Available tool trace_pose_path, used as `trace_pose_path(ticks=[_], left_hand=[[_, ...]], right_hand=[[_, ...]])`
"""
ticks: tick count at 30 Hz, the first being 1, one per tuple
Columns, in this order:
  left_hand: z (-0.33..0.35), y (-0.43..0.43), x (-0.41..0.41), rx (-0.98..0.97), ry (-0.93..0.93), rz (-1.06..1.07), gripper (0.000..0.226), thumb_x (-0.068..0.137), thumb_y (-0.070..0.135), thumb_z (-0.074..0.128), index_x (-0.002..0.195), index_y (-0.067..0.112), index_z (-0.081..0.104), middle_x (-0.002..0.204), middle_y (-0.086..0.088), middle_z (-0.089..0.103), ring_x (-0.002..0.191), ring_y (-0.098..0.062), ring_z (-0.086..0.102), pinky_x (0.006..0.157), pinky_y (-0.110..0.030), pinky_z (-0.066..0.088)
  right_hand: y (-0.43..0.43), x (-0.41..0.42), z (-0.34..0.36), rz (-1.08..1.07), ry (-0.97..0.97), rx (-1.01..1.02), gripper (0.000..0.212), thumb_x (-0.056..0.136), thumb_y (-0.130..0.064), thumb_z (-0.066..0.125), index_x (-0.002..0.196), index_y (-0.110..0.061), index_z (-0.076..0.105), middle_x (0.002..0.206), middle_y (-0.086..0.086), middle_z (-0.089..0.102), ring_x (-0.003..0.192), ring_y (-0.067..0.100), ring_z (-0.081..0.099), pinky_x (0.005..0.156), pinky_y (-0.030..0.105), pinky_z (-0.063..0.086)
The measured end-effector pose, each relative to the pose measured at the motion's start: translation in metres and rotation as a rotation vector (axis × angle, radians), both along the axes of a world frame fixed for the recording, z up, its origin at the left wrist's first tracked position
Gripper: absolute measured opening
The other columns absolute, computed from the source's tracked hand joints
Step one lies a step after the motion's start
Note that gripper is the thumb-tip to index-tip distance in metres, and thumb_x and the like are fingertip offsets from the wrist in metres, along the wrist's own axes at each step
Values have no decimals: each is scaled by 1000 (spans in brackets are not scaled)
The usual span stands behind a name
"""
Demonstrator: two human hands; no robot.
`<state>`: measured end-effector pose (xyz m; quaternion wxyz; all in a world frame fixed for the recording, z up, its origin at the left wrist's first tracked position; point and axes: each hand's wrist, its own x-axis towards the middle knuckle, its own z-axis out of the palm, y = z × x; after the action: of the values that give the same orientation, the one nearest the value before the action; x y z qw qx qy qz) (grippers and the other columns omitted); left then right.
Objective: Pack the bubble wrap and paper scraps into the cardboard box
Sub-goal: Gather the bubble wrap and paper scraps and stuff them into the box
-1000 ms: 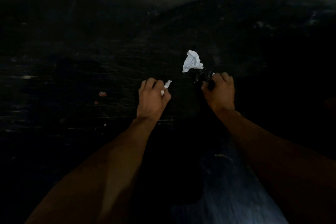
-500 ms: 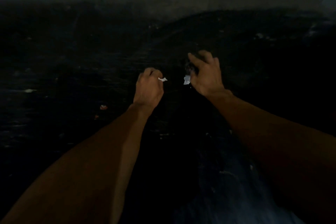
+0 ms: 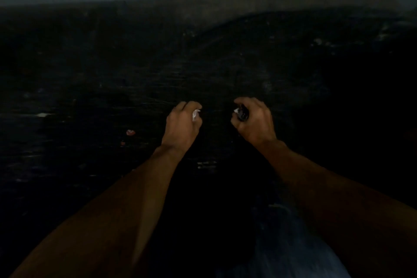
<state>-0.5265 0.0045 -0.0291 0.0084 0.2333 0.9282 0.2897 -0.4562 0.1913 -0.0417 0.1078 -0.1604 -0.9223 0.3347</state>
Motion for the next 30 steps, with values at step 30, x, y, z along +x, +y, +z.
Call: trace_pose_path(ticks=[30], left_hand=[[217, 50, 337, 296, 127, -450, 55, 80, 43, 71, 127, 16, 61, 104, -4, 63, 93, -11, 54, 78, -24, 41]], right_hand=[[13, 429, 247, -312, 146, 38, 76, 74, -39, 81, 139, -17, 50, 130, 7, 62, 118, 18, 58, 98, 27, 44]])
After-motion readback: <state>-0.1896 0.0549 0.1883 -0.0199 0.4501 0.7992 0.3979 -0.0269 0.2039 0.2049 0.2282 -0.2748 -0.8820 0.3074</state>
